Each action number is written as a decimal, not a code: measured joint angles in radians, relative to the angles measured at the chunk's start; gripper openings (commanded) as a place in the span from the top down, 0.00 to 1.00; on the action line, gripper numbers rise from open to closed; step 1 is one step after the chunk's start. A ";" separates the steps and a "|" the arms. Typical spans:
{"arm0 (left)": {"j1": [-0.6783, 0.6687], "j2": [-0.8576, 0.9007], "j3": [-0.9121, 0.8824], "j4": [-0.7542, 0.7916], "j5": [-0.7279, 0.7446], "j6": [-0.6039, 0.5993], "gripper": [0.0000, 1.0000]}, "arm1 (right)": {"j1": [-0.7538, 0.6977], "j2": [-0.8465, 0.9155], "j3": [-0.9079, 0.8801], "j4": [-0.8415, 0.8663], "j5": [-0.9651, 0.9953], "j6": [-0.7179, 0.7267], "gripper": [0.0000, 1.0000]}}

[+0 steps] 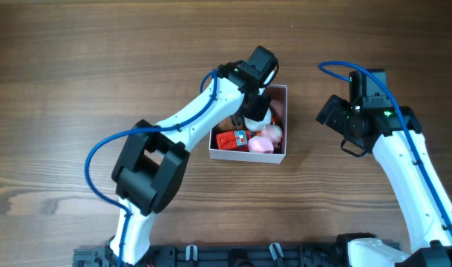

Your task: Pack container

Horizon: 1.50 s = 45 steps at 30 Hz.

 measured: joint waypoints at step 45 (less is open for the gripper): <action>0.719 -0.592 -0.012 -0.423 -0.147 -0.068 0.00 | -0.002 -0.762 -0.045 0.086 -0.006 -0.449 0.00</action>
